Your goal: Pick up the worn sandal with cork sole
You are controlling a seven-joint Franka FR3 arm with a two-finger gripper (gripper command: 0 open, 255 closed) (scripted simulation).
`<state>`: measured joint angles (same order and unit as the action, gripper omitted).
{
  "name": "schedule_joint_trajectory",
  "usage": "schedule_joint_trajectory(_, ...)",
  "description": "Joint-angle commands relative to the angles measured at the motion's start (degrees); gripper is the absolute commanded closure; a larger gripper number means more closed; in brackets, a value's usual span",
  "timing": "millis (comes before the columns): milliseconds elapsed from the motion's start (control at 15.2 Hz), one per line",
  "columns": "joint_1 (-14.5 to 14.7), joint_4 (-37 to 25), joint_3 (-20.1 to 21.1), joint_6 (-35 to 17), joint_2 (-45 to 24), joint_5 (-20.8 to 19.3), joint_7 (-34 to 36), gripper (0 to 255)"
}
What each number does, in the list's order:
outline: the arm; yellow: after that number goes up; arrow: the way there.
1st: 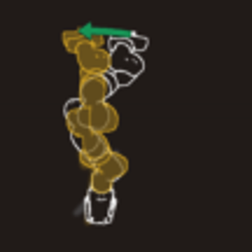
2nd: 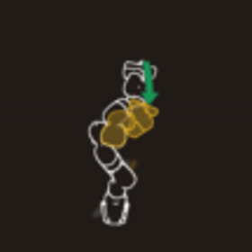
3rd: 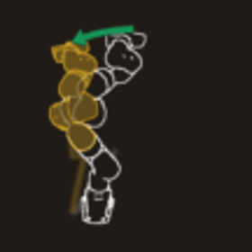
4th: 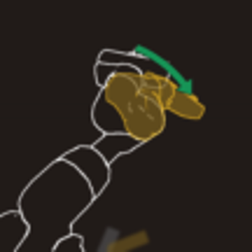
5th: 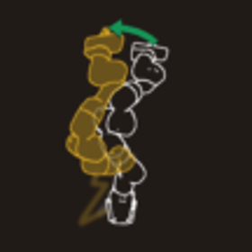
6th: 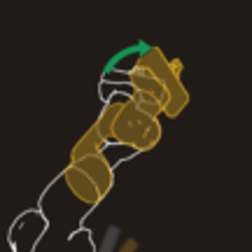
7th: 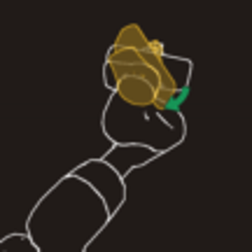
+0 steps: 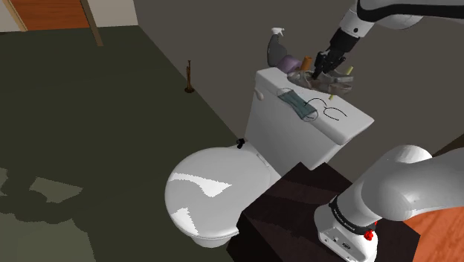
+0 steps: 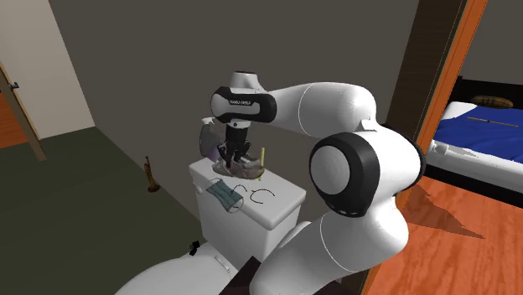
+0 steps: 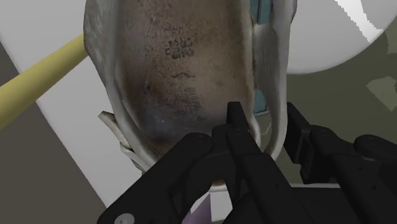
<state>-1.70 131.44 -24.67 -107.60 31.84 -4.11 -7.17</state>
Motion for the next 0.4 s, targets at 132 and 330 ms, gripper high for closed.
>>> schedule_joint_trajectory(132,0.2,-3.2,0.3,3.0,-0.1,0.2,0.2,255)
schedule_joint_trajectory(330,0.2,-4.1,0.5,3.9,-0.2,0.3,0.3,255)
